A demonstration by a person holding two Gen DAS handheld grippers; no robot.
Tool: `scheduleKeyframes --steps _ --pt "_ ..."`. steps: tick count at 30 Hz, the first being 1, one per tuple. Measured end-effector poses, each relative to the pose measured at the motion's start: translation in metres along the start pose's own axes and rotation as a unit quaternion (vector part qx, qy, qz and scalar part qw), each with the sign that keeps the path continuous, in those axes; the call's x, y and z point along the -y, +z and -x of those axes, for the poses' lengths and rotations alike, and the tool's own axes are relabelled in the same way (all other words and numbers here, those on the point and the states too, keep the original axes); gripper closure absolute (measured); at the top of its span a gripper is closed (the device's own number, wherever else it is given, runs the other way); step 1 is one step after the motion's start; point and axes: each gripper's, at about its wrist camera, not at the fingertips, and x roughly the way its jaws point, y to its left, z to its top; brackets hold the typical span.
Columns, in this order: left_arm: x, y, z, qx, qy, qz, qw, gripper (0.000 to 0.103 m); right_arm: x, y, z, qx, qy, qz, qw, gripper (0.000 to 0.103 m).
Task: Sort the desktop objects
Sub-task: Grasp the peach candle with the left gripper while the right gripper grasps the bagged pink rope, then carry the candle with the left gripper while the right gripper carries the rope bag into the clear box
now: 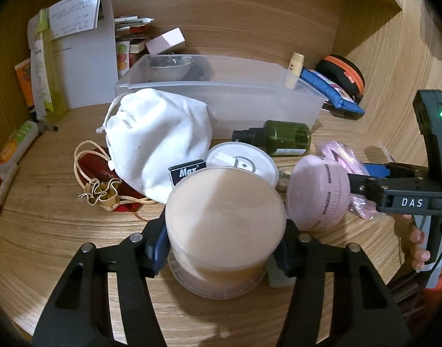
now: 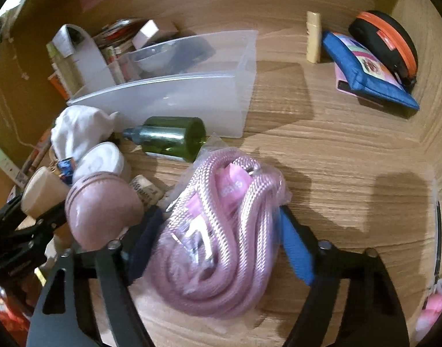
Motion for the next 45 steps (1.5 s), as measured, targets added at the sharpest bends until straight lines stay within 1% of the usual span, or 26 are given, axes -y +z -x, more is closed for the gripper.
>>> scheduleKeyframes --steps 3,6,12,14,17,21,22,23,25,26,27,29,32,34,35,36,37,38,40,45 --pt "-0.003 0.002 0.001 0.0 -0.009 0.009 0.9999 0.045 0.0 0.001 0.003 0.001 -0.001 0.002 1.0 0.038" --pt "-0.003 0.003 0.006 0.008 -0.003 0.008 0.9999 0.045 0.004 0.001 0.006 0.006 -0.011 -0.003 1.0 0.041" --pt "-0.005 0.012 0.021 0.029 -0.006 0.013 0.9995 0.045 0.014 0.003 0.025 0.029 -0.023 -0.018 0.999 0.042" --pt "-0.007 0.016 0.025 0.031 -0.014 0.018 0.9993 0.045 0.014 0.006 0.033 0.041 -0.025 -0.018 0.999 0.043" --pt "-0.01 0.026 0.032 0.04 -0.027 0.024 0.9985 0.045 0.014 0.011 0.044 0.057 -0.007 -0.027 0.998 0.043" --pt "-0.01 0.039 0.041 0.058 -0.02 0.015 0.998 0.045 0.009 0.021 0.057 0.075 -0.002 -0.021 0.997 0.045" --pt "-0.011 0.043 0.042 0.062 -0.02 0.014 0.9978 0.045 0.007 0.023 0.06 0.08 -0.004 -0.016 0.997 0.047" --pt "-0.011 0.047 0.044 0.064 -0.019 0.014 0.9976 0.045 0.005 0.027 0.064 0.084 -0.009 -0.009 0.996 0.064" --pt "-0.013 0.056 0.046 0.072 -0.02 0.009 0.9972 0.045 0.001 0.034 0.065 0.078 0.012 0.0 0.997 0.072" --pt "-0.013 0.06 0.045 0.075 -0.015 0.005 0.997 0.045 -0.001 0.037 0.065 0.079 0.011 0.004 0.997 0.085" --pt "-0.014 0.063 0.044 0.076 -0.008 0.003 0.997 0.045 -0.003 0.038 0.063 0.08 0.001 0.006 0.997 0.09" --pt "-0.016 0.064 0.042 0.075 -0.004 0.004 0.9971 0.045 -0.005 0.041 0.054 0.067 -0.002 0.012 0.998 0.09" --pt "-0.021 0.061 0.044 0.074 -0.009 0.011 0.9972 0.045 0.0 0.039 0.042 0.045 -0.007 -0.003 0.999 0.089" --pt "-0.023 0.058 0.046 0.075 -0.001 0.01 0.9971 0.045 0.004 0.036 0.038 0.038 -0.017 -0.01 0.999 0.08" --pt "-0.023 0.056 0.046 0.076 0.005 0.01 0.997 0.045 0.007 0.034 0.036 0.037 -0.023 -0.015 0.999 0.065" --pt "-0.024 0.054 0.047 0.076 0.009 0.009 0.997 0.045 0.009 0.033 0.036 0.038 -0.026 -0.019 0.999 0.046" --pt "-0.024 0.053 0.047 0.075 0.011 0.008 0.9971 0.045 0.009 0.032 0.035 0.041 -0.026 -0.021 0.999 0.039" --pt "-0.024 0.052 0.046 0.073 0.011 0.007 0.9972 0.045 0.009 0.032 0.035 0.044 -0.027 -0.02 0.998 0.034" --pt "-0.024 0.05 0.043 0.066 0.01 0.006 0.9978 0.045 0.005 0.035 0.029 0.035 -0.028 -0.011 0.999 0.034" --pt "-0.023 0.043 0.033 0.05 0.009 0.002 0.9987 0.045 -0.003 0.041 -0.006 -0.022 -0.027 -0.002 0.999 0.033"
